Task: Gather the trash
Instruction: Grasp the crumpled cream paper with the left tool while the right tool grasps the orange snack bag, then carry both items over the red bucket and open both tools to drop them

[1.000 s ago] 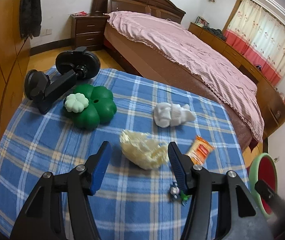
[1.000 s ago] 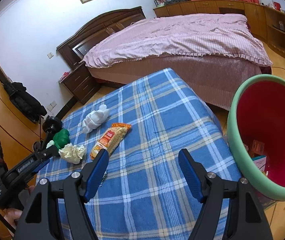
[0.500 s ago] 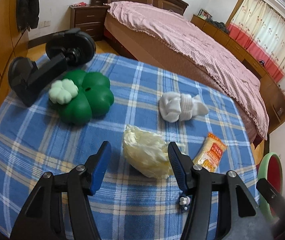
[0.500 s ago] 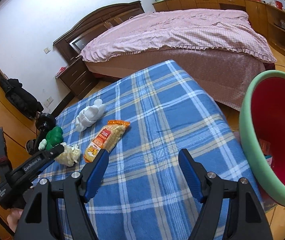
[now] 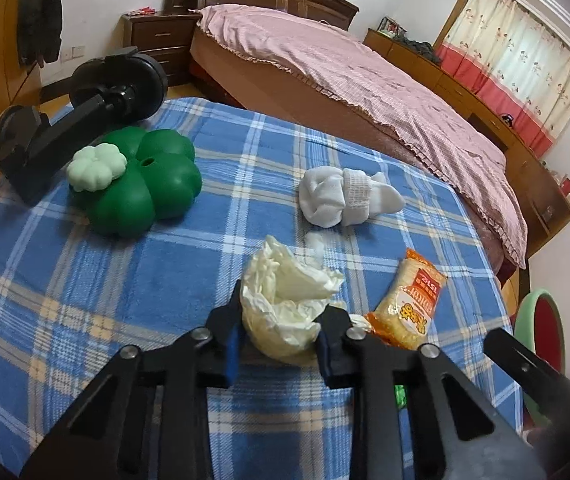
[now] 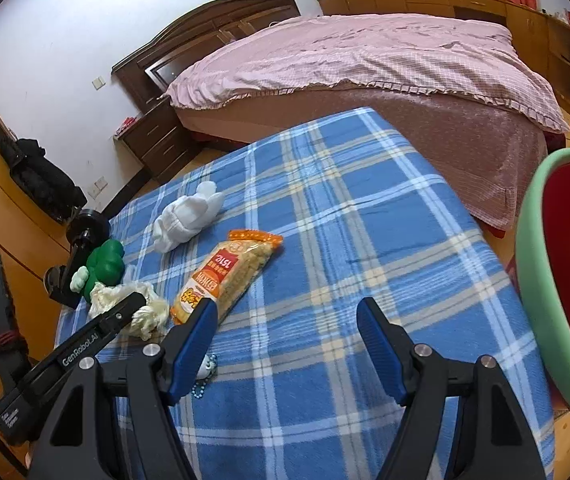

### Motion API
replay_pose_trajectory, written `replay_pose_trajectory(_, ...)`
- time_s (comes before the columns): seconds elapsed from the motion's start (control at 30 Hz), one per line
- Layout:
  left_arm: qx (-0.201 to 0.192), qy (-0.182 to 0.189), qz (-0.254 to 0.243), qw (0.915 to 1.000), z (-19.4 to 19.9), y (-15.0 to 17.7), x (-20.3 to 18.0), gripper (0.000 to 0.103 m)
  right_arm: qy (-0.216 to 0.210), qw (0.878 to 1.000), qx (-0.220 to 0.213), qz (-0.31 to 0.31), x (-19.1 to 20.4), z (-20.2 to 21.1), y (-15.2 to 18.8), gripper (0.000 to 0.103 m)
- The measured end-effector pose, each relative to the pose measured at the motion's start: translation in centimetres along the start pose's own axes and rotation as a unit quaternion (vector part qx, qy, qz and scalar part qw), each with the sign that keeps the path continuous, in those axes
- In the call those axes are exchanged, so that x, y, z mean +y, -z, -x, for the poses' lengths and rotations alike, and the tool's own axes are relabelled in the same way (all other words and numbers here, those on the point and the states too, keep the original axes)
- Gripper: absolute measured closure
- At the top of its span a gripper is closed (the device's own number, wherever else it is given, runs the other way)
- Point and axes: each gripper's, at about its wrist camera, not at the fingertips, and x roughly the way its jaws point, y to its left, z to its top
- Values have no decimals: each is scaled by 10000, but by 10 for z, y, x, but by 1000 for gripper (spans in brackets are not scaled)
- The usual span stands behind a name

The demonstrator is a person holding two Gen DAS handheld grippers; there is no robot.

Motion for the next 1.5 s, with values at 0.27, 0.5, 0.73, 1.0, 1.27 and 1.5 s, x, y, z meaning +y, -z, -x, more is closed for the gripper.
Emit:
replay_pose_trajectory(0.27, -117, -271, 131, 9995, 17, 0, 25, 75, -30, 9999, 115, 80, 28, -20, -1, 29)
replay_pose_trajectory(0.5, -154, -90, 419, 9990, 23, -1, 48, 75, 118, 9997, 157, 176, 57, -39, 0, 29)
replay_pose_trajectory(0.73, -181, 142, 556, 9982, 28, 0, 55, 75, 632, 9978, 115, 164, 69, -58, 1, 28)
replay_pose_trajectory(1.0, -197, 278, 578, 9977, 30, 0, 54, 75, 1007, 9942, -1, 391, 77, -63, 4, 30)
replay_pose_trajectory(1.27, -179, 321, 485, 9981, 33, 2, 50, 75, 1236, 9899, -75, 683, 74, -59, 7, 59)
replay_pose_trajectory(1.5, -180, 341, 340, 9987, 38, 3, 38, 75, 927, 9942, -20, 540, 60, -54, 3, 61)
